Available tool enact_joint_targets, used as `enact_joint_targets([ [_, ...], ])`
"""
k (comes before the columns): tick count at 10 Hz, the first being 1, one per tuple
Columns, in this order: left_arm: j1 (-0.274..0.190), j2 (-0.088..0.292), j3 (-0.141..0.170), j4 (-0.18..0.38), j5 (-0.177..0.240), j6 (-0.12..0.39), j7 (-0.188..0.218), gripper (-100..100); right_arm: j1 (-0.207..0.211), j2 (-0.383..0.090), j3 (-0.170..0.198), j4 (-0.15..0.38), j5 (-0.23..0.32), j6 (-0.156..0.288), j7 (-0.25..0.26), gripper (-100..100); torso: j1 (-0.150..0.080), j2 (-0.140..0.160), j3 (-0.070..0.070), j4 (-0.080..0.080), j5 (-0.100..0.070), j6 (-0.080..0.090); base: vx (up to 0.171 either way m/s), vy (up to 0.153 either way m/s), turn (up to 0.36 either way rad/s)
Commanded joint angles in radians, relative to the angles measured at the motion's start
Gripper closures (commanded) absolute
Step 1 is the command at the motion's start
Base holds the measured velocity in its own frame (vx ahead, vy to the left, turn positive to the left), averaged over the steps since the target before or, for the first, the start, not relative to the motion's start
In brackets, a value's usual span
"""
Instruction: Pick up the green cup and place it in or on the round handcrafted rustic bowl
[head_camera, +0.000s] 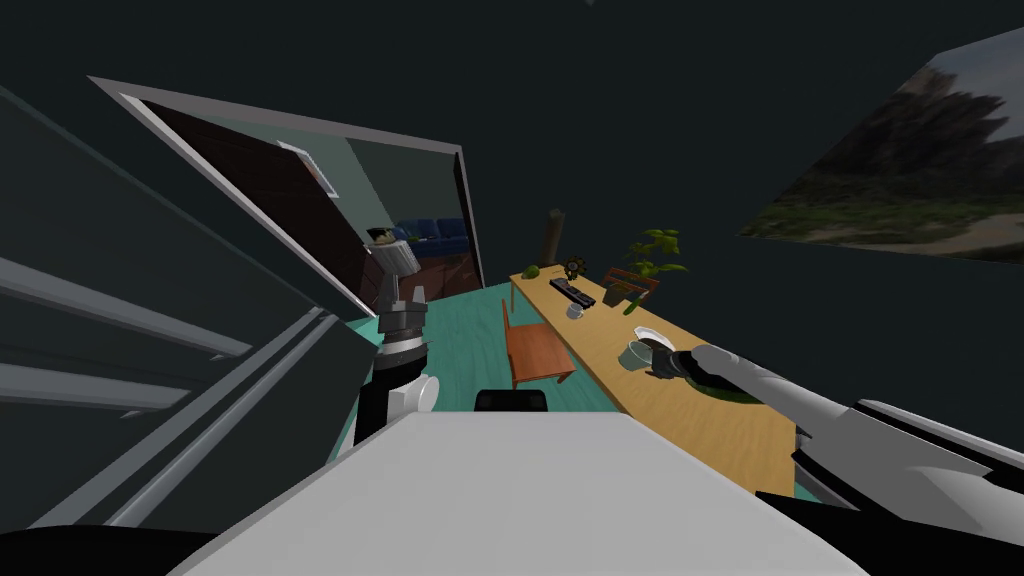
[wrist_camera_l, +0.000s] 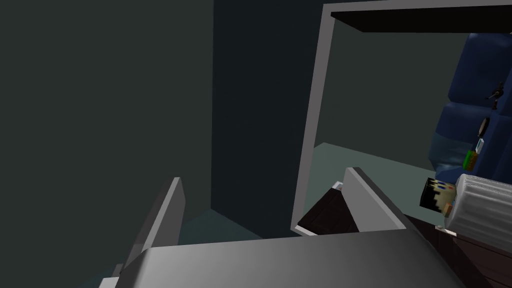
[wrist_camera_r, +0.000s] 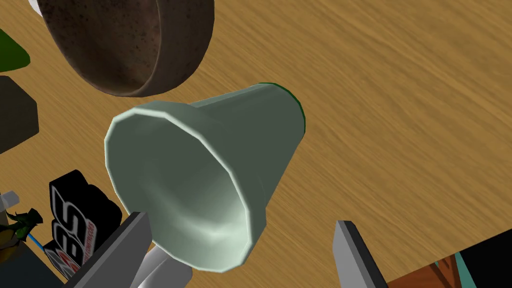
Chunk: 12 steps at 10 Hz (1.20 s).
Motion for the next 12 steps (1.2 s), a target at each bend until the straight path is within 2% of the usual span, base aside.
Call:
enact_joint_targets([
  [1,0.0,0.0,0.0,0.0,0.0,0.0,0.0,0,0.0,0.0,0.0,0.0,0.0,0.0,0.0,0,0.0,0.0,0.0,0.0,0.0,0.0,0.0,0.0,0.0],
  [2,0.0,0.0,0.0,0.0,0.0,0.0,0.0,0,0.012,0.027,0.004,0.011,-0.004,0.028,0.008,-100,-0.001,0.004,0.002,0.001,0.0,0.0,-0.001,-0.023,0.067],
  [3,0.0,0.0,0.0,0.0,0.0,0.0,0.0,0,0.016,0.036,0.005,0.014,-0.005,0.037,0.011,-100,-0.003,0.005,0.003,0.001,-0.001,0.0,-0.001,-0.031,0.088],
  [4,0.0,0.0,0.0,0.0,0.0,0.0,0.0,0,0.009,0.03,0.001,0.021,-0.007,0.022,0.018,-100,-0.004,0.005,0.003,0.001,-0.001,0.0,0.0,-0.012,0.016],
  [5,0.0,0.0,0.0,0.0,0.0,0.0,0.0,0,0.011,0.031,0.001,0.02,-0.007,0.026,0.018,100,-0.003,0.005,0.003,0.001,-0.001,0.0,0.0,0.0,0.0],
  [9,0.0,0.0,0.0,0.0,0.0,0.0,0.0,0,0.011,0.03,0.002,0.021,-0.006,0.025,0.019,100,-0.003,0.005,0.003,0.002,-0.002,0.0,0.0,0.0,0.0],
  [10,0.0,0.0,0.0,0.0,0.0,0.0,0.0,0,0.011,0.03,0.001,0.021,-0.006,0.025,0.019,0,-0.003,0.005,0.003,0.002,-0.002,0.0,0.0,0.0,0.0],
  [11,0.0,0.0,0.0,0.0,0.0,0.0,0.0,0,0.0,0.0,0.0,-0.001,0.0,0.0,0.0,100,-0.003,0.005,0.003,0.002,-0.002,0.0,0.003,0.024,-0.114],
  [12,0.0,0.0,0.0,0.0,0.0,0.0,0.0,0,0.008,0.01,0.004,-0.002,0.0,0.016,0.002,100,-0.002,0.005,0.004,0.002,0.0,0.001,0.0,0.014,-0.038],
])
